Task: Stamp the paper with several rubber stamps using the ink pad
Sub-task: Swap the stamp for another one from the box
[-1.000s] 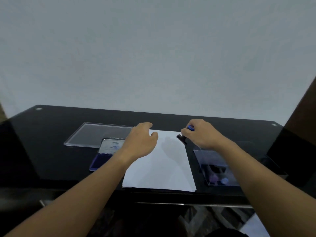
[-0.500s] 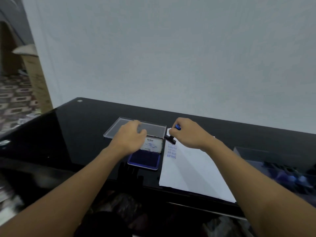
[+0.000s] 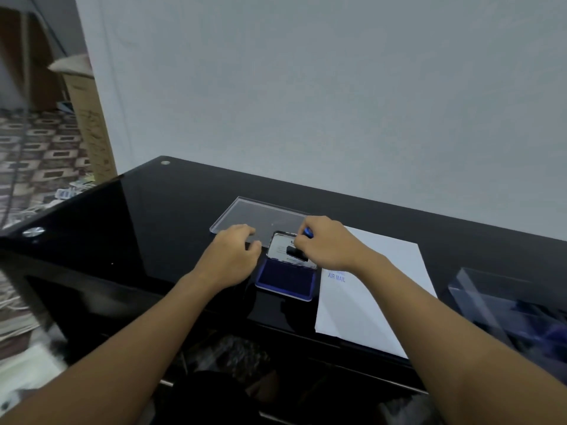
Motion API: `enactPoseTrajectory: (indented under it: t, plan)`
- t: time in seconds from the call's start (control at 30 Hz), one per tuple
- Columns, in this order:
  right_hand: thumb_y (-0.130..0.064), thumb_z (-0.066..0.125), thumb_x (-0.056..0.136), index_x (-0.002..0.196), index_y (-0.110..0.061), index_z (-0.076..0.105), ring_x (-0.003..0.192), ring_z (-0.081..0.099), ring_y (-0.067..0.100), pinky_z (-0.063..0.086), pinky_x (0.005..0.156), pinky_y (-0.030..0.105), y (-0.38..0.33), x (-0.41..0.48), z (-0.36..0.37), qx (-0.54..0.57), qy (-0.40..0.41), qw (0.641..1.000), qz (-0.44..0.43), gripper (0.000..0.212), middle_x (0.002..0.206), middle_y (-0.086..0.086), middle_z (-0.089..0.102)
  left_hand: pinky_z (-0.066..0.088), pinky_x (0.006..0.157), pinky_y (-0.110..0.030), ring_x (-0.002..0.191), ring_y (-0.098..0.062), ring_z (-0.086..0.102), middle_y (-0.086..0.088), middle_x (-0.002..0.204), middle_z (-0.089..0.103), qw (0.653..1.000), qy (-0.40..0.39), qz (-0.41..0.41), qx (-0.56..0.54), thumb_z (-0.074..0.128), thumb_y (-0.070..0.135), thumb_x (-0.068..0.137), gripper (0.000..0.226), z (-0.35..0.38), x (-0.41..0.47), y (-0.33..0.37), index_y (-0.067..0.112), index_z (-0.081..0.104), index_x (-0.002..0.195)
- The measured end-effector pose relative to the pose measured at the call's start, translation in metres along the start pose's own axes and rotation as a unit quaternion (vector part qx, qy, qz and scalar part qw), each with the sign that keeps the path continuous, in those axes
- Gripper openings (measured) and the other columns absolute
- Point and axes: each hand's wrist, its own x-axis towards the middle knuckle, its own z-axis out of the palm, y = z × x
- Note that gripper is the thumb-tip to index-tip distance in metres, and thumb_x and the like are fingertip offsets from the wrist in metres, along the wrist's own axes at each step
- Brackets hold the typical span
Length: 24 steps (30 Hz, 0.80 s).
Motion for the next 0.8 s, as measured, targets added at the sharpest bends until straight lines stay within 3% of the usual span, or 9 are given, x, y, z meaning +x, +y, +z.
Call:
enactPoseTrajectory:
  t: [0.1,0.23,0.4,0.57,0.8]
  plan:
    - [-0.026,0.048,0.096,0.098,-0.003,0.058,0.074,0.055,0.022,0.044,0.064,0.033,-0.002,0.005,0.011,0.004,-0.008,1.000,0.002,0.025,0.089,0.012,0.065,0.022,0.122,-0.042,0.148,-0.018,0.028,-0.002,0.158,0.038,0.999,0.006,0.011,0.036,0.046,0.029,0.102,0.046,0.008,0.001,-0.012,0.013,0.049,0.145]
    - [-0.027,0.042,0.097,0.098,-0.005,0.059,0.084,0.061,0.027,0.049,0.071,0.036,-0.007,0.011,0.024,-0.024,-0.021,0.999,-0.005,0.027,0.092,0.011,0.066,0.010,0.121,-0.059,0.153,-0.021,0.013,-0.001,0.165,0.023,0.994,-0.015,0.010,0.108,0.039,0.032,0.105,0.048,0.017,0.000,-0.025,0.019,0.042,0.150]
    - [-0.026,0.043,0.098,0.089,-0.014,0.053,0.072,0.054,0.018,0.039,0.057,0.029,-0.010,0.020,0.035,-0.066,-0.036,0.997,-0.027,0.019,0.084,0.004,0.058,0.008,0.123,-0.056,0.153,-0.017,0.011,0.002,0.166,0.018,0.988,-0.018,0.019,0.151,0.033,0.033,0.105,0.049,0.023,-0.004,-0.033,0.022,0.035,0.153]
    - [-0.028,0.043,0.098,0.080,-0.021,0.045,0.071,0.052,0.019,0.037,0.059,0.033,-0.010,0.025,0.041,-0.097,-0.045,0.994,-0.035,0.020,0.081,0.002,0.054,0.009,0.123,-0.053,0.152,-0.015,0.015,0.002,0.166,0.018,0.987,-0.013,0.020,0.162,0.034,0.034,0.104,0.049,0.024,-0.005,-0.033,0.021,0.037,0.152]
    - [-0.030,0.043,0.100,0.094,-0.013,0.052,0.076,0.057,0.026,0.045,0.066,0.036,-0.010,0.024,0.049,-0.105,-0.042,0.993,-0.036,0.021,0.090,0.010,0.060,0.009,0.123,-0.052,0.152,-0.015,0.015,0.002,0.166,0.017,0.985,-0.014,0.015,0.169,0.033,0.035,0.104,0.051,0.025,-0.006,-0.033,0.020,0.037,0.152]
